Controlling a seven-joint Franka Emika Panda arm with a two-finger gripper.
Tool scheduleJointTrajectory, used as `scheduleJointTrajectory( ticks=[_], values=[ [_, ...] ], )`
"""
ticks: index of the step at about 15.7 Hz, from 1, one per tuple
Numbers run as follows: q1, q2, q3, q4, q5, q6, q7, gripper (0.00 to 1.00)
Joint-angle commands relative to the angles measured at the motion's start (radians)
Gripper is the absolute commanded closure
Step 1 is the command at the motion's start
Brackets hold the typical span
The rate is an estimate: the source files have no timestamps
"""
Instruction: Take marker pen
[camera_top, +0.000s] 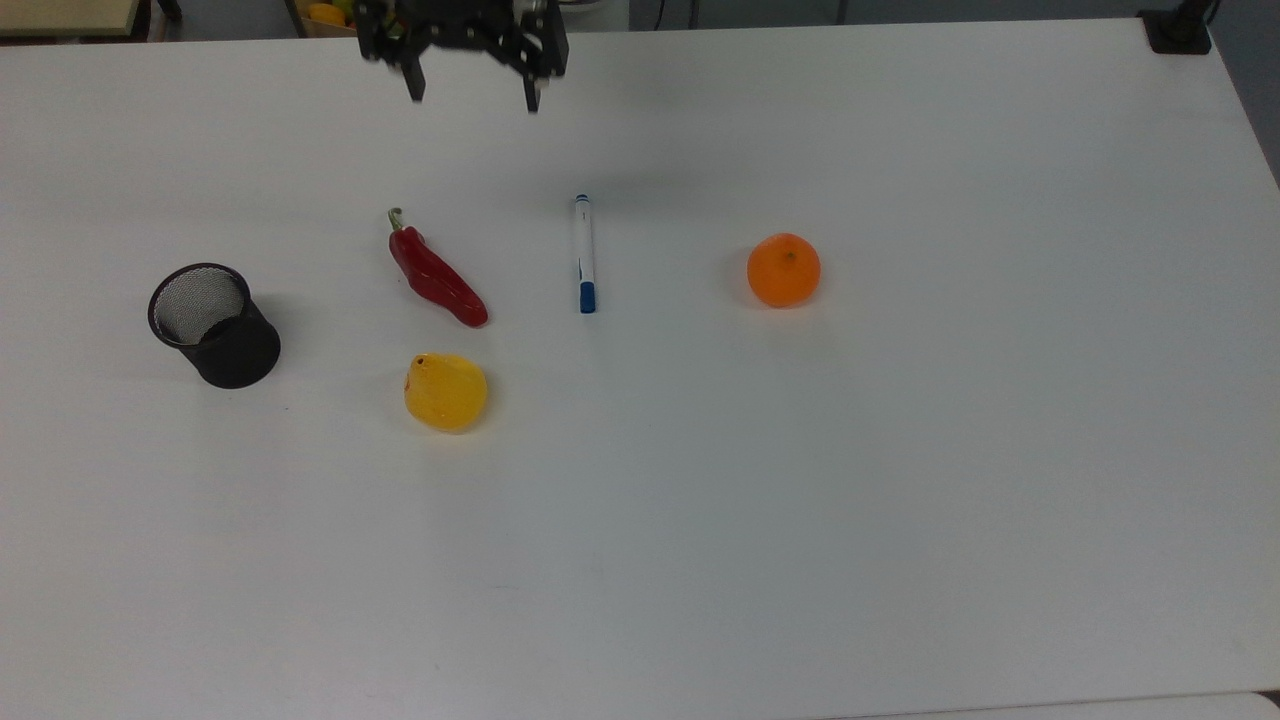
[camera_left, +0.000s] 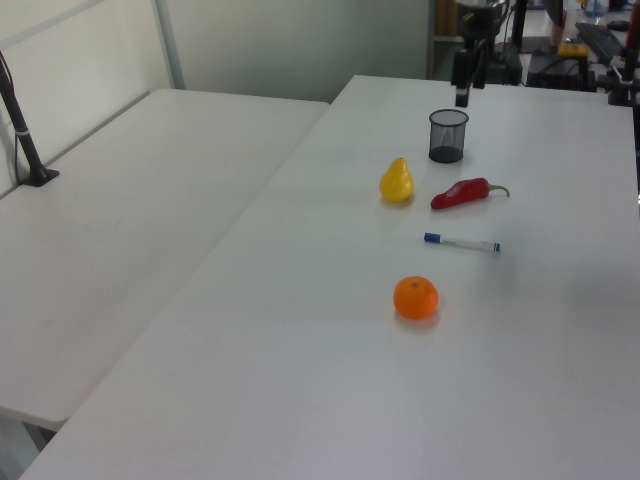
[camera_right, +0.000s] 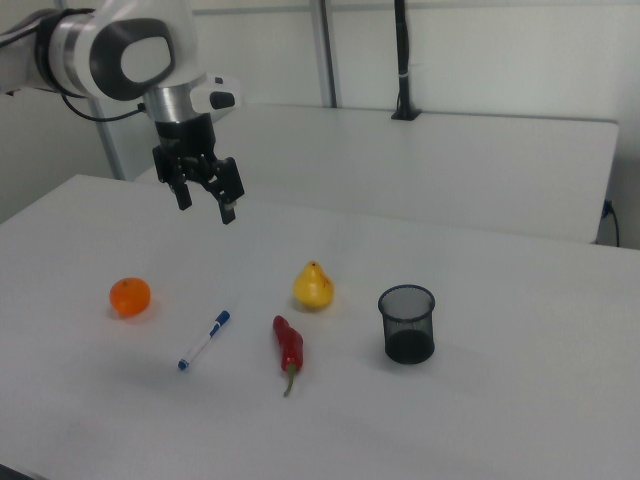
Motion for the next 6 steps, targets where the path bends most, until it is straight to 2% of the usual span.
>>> scheduleJointTrajectory(
  ticks=[1, 3, 6],
  values=[
    [0.015, -0.111, -0.001, -0.055, 0.004, -0.107, 0.006, 0.0],
    [0.016, -0.114, -0.004, -0.052, 0.004, -0.138, 0.014, 0.0],
    [0.035, -0.094, -0.044, -0.042, 0.007, -0.138, 0.014, 0.0]
  ],
)
